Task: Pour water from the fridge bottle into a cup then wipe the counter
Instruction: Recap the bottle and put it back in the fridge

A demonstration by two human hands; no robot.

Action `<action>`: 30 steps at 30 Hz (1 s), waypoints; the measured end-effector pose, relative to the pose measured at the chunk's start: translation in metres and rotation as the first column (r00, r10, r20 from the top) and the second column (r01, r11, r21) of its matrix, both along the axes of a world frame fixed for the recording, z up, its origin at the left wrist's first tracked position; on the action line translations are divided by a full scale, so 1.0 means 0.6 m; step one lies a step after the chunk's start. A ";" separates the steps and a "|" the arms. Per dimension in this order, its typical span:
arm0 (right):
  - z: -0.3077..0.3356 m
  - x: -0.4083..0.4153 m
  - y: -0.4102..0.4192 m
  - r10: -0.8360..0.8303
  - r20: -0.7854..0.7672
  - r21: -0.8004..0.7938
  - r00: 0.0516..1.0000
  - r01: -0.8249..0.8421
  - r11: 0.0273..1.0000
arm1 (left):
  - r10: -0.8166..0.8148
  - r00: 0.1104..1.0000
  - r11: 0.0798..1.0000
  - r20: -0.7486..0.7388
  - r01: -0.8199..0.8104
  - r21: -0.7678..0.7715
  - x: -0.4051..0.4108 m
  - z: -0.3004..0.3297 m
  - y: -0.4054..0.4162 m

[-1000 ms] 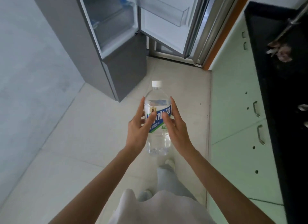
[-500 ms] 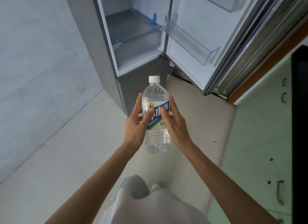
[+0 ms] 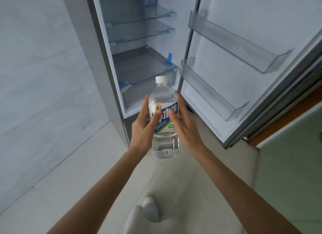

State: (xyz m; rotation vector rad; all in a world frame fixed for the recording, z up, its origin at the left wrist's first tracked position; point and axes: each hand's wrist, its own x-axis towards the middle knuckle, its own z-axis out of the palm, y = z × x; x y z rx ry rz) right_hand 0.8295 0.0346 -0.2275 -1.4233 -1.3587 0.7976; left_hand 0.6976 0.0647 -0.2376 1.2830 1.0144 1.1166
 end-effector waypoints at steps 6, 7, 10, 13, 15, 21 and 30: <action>0.047 0.018 0.169 -0.003 -0.012 0.058 1.000 0.004 0.998 | -0.007 1.000 0.998 -0.019 0.008 0.069 0.020 0.051 0.170; 0.054 0.020 0.194 0.000 -0.017 0.067 1.000 0.001 0.998 | -0.006 1.000 0.997 -0.021 0.008 0.082 0.022 0.058 0.195; 0.068 0.031 0.274 0.046 -0.054 0.110 0.997 -0.040 0.993 | 0.006 1.000 0.994 -0.010 -0.005 0.108 0.031 0.079 0.267; 0.076 0.050 0.355 0.090 -0.077 0.132 0.993 -0.079 0.988 | 0.031 0.999 0.991 0.021 -0.033 0.127 0.046 0.094 0.337; 0.083 0.065 0.413 0.108 -0.049 0.150 0.993 -0.099 0.984 | 0.060 0.998 0.988 0.033 -0.064 0.143 0.058 0.102 0.385; 0.129 0.103 0.580 0.232 -0.110 0.239 0.966 -0.201 0.950 | 0.153 0.983 0.970 0.105 -0.170 0.176 0.099 0.143 0.528; 0.216 0.107 0.799 0.374 -0.179 0.363 0.910 -0.292 0.885 | 0.278 0.951 0.888 0.137 -0.309 0.341 0.118 0.236 0.715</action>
